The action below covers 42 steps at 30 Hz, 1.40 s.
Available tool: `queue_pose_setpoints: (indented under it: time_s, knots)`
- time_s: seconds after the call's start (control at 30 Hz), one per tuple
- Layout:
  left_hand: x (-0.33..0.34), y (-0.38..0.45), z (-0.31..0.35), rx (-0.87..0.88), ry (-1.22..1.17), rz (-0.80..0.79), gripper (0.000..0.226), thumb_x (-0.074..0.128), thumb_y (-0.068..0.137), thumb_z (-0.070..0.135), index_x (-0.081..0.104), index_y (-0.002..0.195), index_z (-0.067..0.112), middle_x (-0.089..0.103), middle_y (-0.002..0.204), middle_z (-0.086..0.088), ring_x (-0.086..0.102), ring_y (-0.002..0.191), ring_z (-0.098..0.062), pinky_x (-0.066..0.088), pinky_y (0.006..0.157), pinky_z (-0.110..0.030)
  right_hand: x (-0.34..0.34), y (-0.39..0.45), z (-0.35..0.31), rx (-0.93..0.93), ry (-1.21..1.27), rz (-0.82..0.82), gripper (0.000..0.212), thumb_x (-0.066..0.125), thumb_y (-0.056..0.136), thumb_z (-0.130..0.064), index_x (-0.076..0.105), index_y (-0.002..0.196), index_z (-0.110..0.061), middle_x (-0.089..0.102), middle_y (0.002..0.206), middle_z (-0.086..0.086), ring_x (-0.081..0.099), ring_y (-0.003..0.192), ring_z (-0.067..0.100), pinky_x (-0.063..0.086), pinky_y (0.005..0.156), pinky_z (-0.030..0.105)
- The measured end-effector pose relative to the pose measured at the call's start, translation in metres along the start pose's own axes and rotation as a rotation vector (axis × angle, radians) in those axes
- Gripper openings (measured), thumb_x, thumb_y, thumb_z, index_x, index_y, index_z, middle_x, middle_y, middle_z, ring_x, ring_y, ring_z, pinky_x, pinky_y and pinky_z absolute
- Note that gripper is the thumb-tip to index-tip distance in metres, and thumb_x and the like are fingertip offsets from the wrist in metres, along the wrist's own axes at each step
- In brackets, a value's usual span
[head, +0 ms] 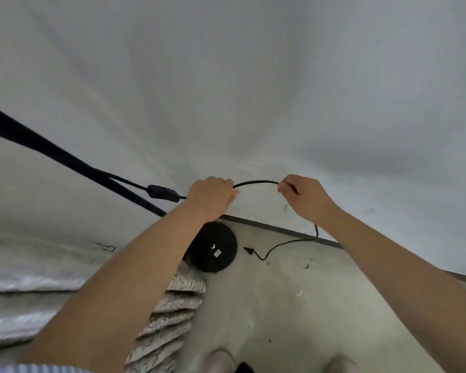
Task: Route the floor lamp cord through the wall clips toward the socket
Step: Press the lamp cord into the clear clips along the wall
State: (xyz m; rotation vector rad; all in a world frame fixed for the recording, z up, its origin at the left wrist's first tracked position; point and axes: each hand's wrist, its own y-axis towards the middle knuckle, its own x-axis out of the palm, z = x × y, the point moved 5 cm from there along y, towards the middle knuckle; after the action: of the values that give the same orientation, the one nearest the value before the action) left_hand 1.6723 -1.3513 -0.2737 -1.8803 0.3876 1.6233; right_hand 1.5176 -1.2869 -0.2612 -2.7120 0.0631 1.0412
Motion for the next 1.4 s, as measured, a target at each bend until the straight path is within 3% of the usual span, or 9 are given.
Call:
queue_pose_setpoints:
  time_s: [0.17,0.27,0.5,0.67,0.8,0.93,1.1,1.27,1.4]
  knots:
    - [0.035,0.029,-0.021,0.032,-0.250,0.246,0.030,0.035,0.098,0.015,0.056,0.089,-0.003,0.063,0.084,-0.021,0.043,0.068,-0.023,0.040,0.059,-0.033,0.043,0.058,0.019,-0.126,-0.054,0.110,0.028,0.040,0.093,-0.015,0.061,0.092,0.003,0.043,0.054,0.003,0.044,0.062,0.025,0.024,0.048,0.029]
    - [0.045,0.041,-0.024,0.085,-0.398,0.386,0.022,0.040,0.095,0.004,0.060,0.093,-0.005,0.065,0.090,-0.023,0.051,0.074,-0.024,0.045,0.070,-0.033,0.061,0.073,0.029,-0.253,-0.016,0.155,0.021,0.044,0.091,-0.014,0.061,0.087,-0.003,0.051,0.061,0.004,0.049,0.065,0.024,0.034,0.050,0.015]
    - [0.066,0.063,-0.033,0.159,-0.225,0.548,0.018,0.053,0.089,0.008,0.069,0.097,0.007,0.065,0.099,-0.015,0.053,0.080,-0.019,0.043,0.072,-0.029,0.088,0.099,0.054,-0.411,-0.012,0.188,0.014,0.051,0.086,-0.009,0.064,0.087,-0.002,0.048,0.062,-0.014,0.047,0.044,-0.018,0.036,0.047,-0.002]
    - [0.083,0.080,-0.021,0.202,0.282,0.486,0.023,0.046,0.091,0.013,0.066,0.102,0.011,0.065,0.103,-0.013,0.059,0.095,-0.033,0.044,0.074,-0.035,0.097,0.106,0.058,-0.433,-0.219,0.278,0.020,0.055,0.086,-0.018,0.058,0.070,-0.006,0.048,0.048,-0.004,0.049,0.029,0.005,0.035,0.033,0.006]
    - [0.090,0.088,-0.018,0.258,0.482,0.478,0.024,0.041,0.093,0.014,0.063,0.102,0.008,0.065,0.099,-0.012,0.060,0.091,-0.032,0.043,0.069,-0.035,0.095,0.103,0.049,-0.448,-0.434,0.290,0.019,0.055,0.084,-0.017,0.065,0.077,-0.002,0.061,0.069,0.007,0.050,0.062,0.020,0.033,0.054,0.025]
    - [0.085,0.089,-0.019,0.320,0.371,0.617,0.019,0.048,0.091,0.007,0.065,0.094,-0.002,0.066,0.089,-0.020,0.062,0.083,-0.035,0.043,0.061,-0.034,0.089,0.100,0.036,-0.469,-0.561,0.341,0.018,0.052,0.082,-0.008,0.067,0.082,0.000,0.071,0.086,0.017,0.057,0.075,0.028,0.042,0.083,0.033]
    - [0.081,0.078,-0.014,0.399,0.354,0.829,0.016,0.074,0.060,-0.013,0.059,0.061,-0.007,0.061,0.049,-0.023,0.057,0.039,-0.031,0.047,0.037,-0.029,0.087,0.102,0.025,-0.436,-0.618,0.384,0.016,0.051,0.082,-0.008,0.064,0.082,0.002,0.068,0.090,0.019,0.053,0.076,0.027,0.048,0.075,0.034]
    - [0.085,0.081,-0.012,0.441,0.411,0.887,0.015,0.051,0.065,-0.011,0.060,0.057,-0.002,0.058,0.044,-0.015,0.055,0.036,-0.024,0.041,0.035,-0.019,0.089,0.104,0.017,-0.358,-0.754,0.369,0.015,0.047,0.083,-0.002,0.051,0.068,-0.004,0.049,0.072,0.012,0.046,0.070,0.027,0.030,0.045,0.025]
    - [0.084,0.083,-0.017,0.476,0.382,0.865,0.015,0.074,0.057,-0.015,0.065,0.064,-0.006,0.063,0.051,-0.019,0.062,0.045,-0.026,0.050,0.035,-0.023,0.087,0.101,0.011,-0.385,-0.863,0.427,0.009,0.049,0.085,-0.002,0.056,0.080,-0.001,0.047,0.074,0.011,0.040,0.070,0.025,0.034,0.059,0.030]
